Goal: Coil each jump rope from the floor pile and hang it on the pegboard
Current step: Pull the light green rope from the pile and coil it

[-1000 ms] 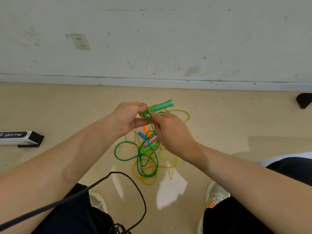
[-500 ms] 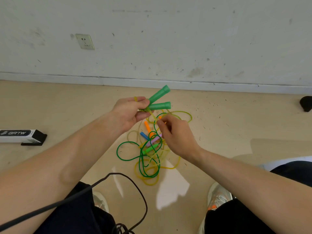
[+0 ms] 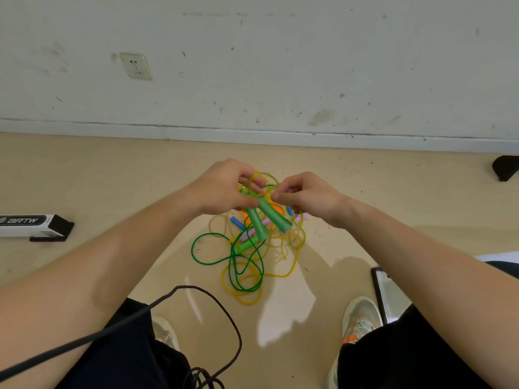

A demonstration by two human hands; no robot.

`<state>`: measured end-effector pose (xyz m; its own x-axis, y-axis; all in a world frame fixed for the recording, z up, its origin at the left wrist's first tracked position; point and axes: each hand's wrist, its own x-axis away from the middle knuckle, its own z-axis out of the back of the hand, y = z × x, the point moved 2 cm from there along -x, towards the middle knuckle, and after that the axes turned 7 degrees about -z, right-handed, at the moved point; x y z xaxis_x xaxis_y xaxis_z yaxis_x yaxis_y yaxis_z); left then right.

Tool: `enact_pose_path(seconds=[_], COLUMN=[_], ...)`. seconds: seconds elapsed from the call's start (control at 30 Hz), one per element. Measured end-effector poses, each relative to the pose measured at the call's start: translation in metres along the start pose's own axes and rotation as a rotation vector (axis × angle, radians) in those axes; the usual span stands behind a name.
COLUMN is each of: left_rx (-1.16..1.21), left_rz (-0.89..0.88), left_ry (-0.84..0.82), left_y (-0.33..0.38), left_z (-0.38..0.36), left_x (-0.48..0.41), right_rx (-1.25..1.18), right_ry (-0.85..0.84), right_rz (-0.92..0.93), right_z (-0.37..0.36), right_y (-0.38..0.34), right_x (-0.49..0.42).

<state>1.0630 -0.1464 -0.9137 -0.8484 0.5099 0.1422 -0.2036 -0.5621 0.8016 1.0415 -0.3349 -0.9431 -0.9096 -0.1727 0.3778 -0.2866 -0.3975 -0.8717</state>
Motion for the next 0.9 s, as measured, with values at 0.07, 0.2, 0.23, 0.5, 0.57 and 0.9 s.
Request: enact_pose_path(seconds=[0.07,0.2,0.23,0.5,0.57,0.9], left_rx=[-0.19,-0.437,-0.426,-0.015,0.168,0.815], left_rz=[-0.047,-0.091,-0.092,-0.056,0.018,0.356], left_ry=[0.021,0.109,0.13,0.548,0.602,0.509], left_y=[-0.002,-0.007,-0.008,-0.012,-0.012,-0.011], left_z=[-0.002,-0.005,-0.005,-0.011,-0.017,-0.014], left_x=[-0.002,-0.004,-0.004,-0.004,-0.004,-0.003], right_rx=[-0.02,-0.186,-0.244,-0.26,-0.103,0.486], right_ry=[-0.006,-0.091,-0.109,0.211,0.316,0.439], right_rz=[-0.031,-0.119,-0.141,0.062,0.151,0.496], right_z=[-0.002,-0.006,-0.007,-0.038,-0.048,-0.055], right_y=[-0.003,-0.006,-0.007,-0.01,-0.005,0.006], right_x=[0.002,0.007,0.008,0.02,0.023,0.02])
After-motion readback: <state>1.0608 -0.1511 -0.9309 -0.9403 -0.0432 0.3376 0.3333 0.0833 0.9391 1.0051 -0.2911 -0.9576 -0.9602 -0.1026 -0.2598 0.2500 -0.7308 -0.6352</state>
